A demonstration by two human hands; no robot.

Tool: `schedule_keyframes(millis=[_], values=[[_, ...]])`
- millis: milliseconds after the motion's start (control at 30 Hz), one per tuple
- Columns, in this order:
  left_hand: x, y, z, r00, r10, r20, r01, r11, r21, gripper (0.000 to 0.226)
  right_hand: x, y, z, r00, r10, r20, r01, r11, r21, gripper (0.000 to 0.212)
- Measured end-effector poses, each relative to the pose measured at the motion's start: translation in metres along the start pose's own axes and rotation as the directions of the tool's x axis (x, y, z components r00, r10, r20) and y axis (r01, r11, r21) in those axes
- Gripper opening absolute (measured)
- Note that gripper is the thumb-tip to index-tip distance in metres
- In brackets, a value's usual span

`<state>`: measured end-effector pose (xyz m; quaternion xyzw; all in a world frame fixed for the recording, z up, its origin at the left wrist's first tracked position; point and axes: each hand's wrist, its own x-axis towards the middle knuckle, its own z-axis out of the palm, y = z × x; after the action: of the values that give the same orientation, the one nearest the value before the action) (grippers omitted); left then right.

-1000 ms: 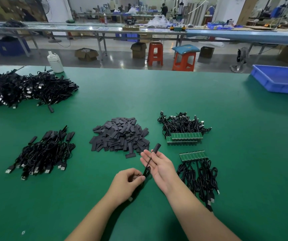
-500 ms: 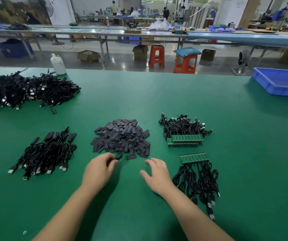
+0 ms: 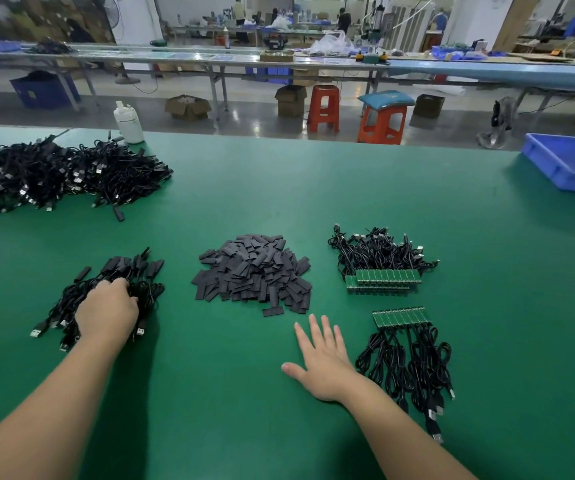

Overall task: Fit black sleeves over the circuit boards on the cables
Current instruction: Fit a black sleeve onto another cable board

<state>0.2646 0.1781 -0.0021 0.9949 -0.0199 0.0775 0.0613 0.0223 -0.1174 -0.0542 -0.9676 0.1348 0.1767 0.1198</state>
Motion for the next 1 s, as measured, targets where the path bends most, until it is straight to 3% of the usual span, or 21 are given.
schedule_keyframes(millis=[100, 200, 300, 500, 600, 667, 733, 833, 900, 1000], values=[[-0.001, 0.008, 0.002, 0.970, 0.230, -0.083, -0.221, 0.970, 0.106, 0.033, -0.001, 0.000, -0.001, 1.000, -0.002, 0.011, 0.002, 1.000, -0.004, 0.085], [-0.006, 0.015, 0.008, 0.927, 0.374, 0.040, -0.374, 0.904, 0.208, 0.041, -0.001, 0.000, -0.001, 1.000, -0.004, 0.017, 0.004, 1.000, 0.001, 0.085], [-0.009, 0.015, 0.014, 0.933, 0.315, 0.173, -0.353, 0.890, 0.287, 0.045, -0.002, 0.000, -0.002, 1.000, -0.003, 0.022, 0.003, 1.000, 0.000, 0.084], [-0.014, 0.027, 0.011, 0.957, 0.241, 0.160, -0.285, 0.883, 0.373, 0.040, -0.004, -0.001, -0.005, 1.000, -0.003, 0.024, 0.003, 1.000, 0.016, 0.085], [-0.027, 0.050, 0.009, 0.933, 0.360, -0.002, -0.350, 0.910, 0.221, 0.033, -0.004, -0.001, -0.006, 1.000, -0.006, 0.026, 0.005, 0.999, 0.044, 0.085], [-0.043, 0.077, 0.011, 0.902, 0.418, -0.111, -0.425, 0.904, -0.053, 0.029, -0.004, 0.000, -0.007, 1.000, -0.009, 0.028, 0.008, 0.998, 0.060, 0.083], [-0.065, 0.111, 0.011, 0.903, 0.407, -0.135, -0.429, 0.851, -0.304, 0.028, -0.004, 0.003, -0.009, 0.999, -0.017, 0.027, 0.015, 0.997, 0.076, 0.078], [-0.105, 0.158, 0.015, 0.917, 0.380, -0.122, -0.385, 0.763, -0.519, 0.027, -0.005, 0.008, -0.015, 0.999, -0.032, 0.025, 0.028, 0.992, 0.122, 0.068], [-0.134, 0.179, 0.021, 0.912, 0.401, -0.089, -0.373, 0.717, -0.589, 0.030, -0.006, 0.010, -0.024, 0.999, -0.039, 0.033, 0.033, 0.986, 0.162, 0.062], [-0.169, 0.191, 0.035, 0.862, 0.506, -0.037, -0.443, 0.714, -0.541, 0.039, -0.009, 0.013, -0.049, 0.999, -0.045, 0.000, 0.044, 0.965, 0.257, 0.047]])
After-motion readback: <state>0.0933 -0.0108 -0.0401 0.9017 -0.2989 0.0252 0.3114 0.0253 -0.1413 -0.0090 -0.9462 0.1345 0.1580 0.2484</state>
